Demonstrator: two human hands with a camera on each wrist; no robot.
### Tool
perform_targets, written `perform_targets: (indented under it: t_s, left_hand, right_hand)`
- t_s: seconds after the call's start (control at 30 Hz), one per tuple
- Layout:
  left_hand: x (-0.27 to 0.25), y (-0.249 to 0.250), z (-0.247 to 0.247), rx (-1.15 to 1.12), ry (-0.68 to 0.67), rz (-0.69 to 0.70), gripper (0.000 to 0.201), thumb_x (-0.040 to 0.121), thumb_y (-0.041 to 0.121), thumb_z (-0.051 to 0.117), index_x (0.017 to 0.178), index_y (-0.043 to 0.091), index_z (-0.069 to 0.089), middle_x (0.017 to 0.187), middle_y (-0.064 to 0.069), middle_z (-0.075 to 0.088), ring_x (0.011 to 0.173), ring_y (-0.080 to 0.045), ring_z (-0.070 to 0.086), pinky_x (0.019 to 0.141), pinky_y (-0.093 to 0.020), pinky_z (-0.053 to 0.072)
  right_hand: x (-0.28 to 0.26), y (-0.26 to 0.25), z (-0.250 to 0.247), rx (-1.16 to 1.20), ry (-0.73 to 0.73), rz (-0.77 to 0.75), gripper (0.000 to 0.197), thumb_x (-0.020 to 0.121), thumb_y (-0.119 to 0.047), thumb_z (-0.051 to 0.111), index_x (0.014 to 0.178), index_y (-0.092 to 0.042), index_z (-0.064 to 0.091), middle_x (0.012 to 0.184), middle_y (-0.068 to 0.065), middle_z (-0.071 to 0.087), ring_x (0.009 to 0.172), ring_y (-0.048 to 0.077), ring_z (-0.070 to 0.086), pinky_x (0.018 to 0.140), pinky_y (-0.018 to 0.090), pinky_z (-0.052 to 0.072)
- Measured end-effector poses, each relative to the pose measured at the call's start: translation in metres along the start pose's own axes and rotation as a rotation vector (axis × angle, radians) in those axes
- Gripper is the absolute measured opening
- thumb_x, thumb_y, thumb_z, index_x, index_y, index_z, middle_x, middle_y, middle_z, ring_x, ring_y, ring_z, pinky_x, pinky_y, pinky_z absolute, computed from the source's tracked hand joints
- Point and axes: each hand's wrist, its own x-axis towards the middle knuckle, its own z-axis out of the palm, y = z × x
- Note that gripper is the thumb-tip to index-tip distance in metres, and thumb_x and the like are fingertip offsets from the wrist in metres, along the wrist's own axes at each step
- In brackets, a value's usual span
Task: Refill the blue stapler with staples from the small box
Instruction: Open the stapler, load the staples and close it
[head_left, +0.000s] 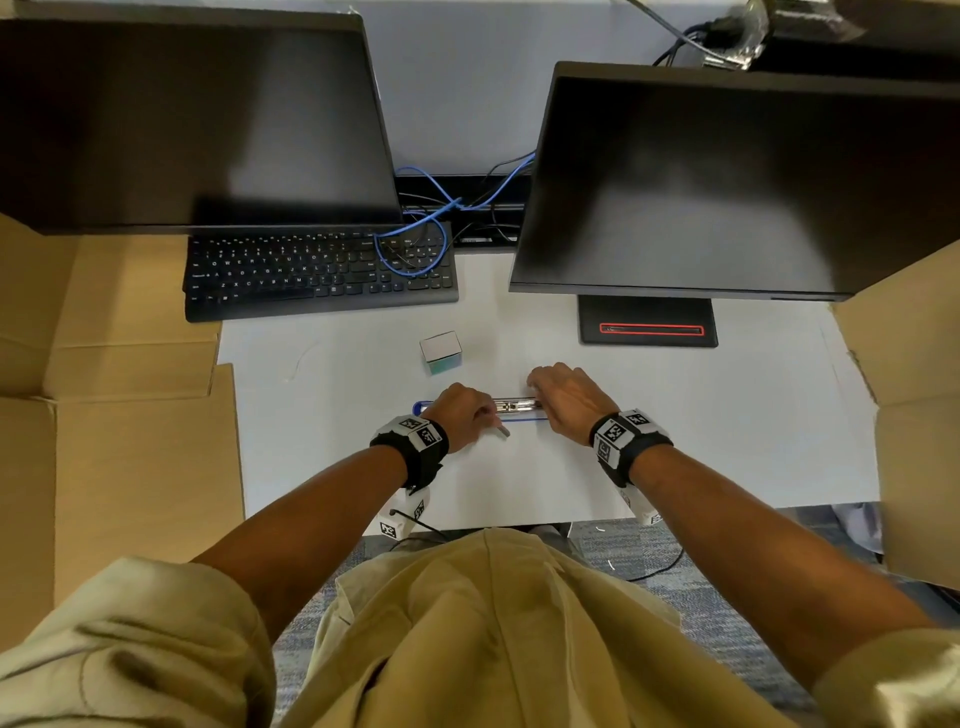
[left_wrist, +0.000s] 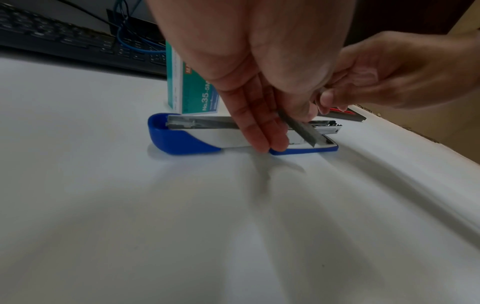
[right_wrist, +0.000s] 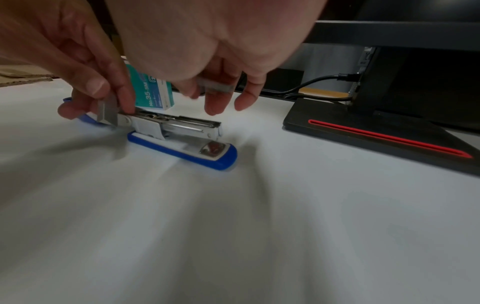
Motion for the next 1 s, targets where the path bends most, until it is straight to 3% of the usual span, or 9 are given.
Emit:
perform_targets:
  t_s: [0.1, 0.2, 0.43, 0.83, 1.0]
  left_hand:
    - [0.0, -0.002, 0.0, 0.022, 0.004, 0.022, 0.024, 0.095, 0.024, 0.051, 0.1, 0.012, 0.071, 0.1, -0.009, 0.073, 0.082, -0.016, 0.059, 0.077, -0.025, 0.046]
    - [0.0, -0.003, 0.001, 0.04, 0.014, 0.04, 0.02, 0.092, 0.024, 0.055, 0.096, 0.012, 0.071, 0.098, -0.009, 0.073, 0.079, -0.016, 0.057, 0.074, -0.027, 0.047]
    - [-0.001, -0.006, 0.004, 0.119, 0.008, 0.07, 0.022, 0.092, 0.027, 0.056, 0.1, 0.014, 0.071, 0.099, -0.007, 0.071, 0.089, -0.023, 0.062, 0.081, -0.034, 0.05]
    - [0.002, -0.007, 0.006, 0.099, 0.037, 0.079, 0.023, 0.092, 0.026, 0.056, 0.1, 0.012, 0.072, 0.101, -0.009, 0.071, 0.089, -0.024, 0.063, 0.077, -0.029, 0.047]
    - [0.002, -0.007, 0.005, 0.088, 0.032, 0.077, 0.022, 0.092, 0.026, 0.056, 0.099, 0.013, 0.072, 0.102, -0.009, 0.071, 0.089, -0.024, 0.062, 0.08, -0.032, 0.049]
  right_hand:
    - [0.001, 0.006, 0.01, -0.085, 0.005, -0.049, 0.028, 0.09, -0.011, 0.057, 0.117, -0.014, 0.063, 0.111, 0.011, 0.058, 0.097, 0.03, 0.053, 0.075, 0.039, 0.041]
    - [0.001, 0.003, 0.013, -0.127, 0.006, -0.056, 0.027, 0.089, -0.01, 0.062, 0.114, -0.018, 0.068, 0.1, 0.009, 0.058, 0.091, 0.03, 0.053, 0.07, 0.036, 0.034]
    - [0.012, 0.0, 0.018, -0.075, 0.001, -0.022, 0.022, 0.093, -0.02, 0.058, 0.112, -0.018, 0.069, 0.101, 0.004, 0.064, 0.096, 0.027, 0.056, 0.081, 0.037, 0.034]
    - [0.014, -0.001, 0.018, -0.052, -0.022, 0.0, 0.02, 0.092, -0.026, 0.059, 0.096, -0.013, 0.074, 0.092, 0.008, 0.067, 0.086, 0.026, 0.056, 0.072, 0.036, 0.045]
    - [0.012, 0.0, 0.016, -0.003, -0.001, 0.028, 0.03, 0.085, -0.033, 0.07, 0.108, -0.014, 0.069, 0.1, 0.007, 0.068, 0.094, 0.027, 0.058, 0.081, 0.037, 0.047]
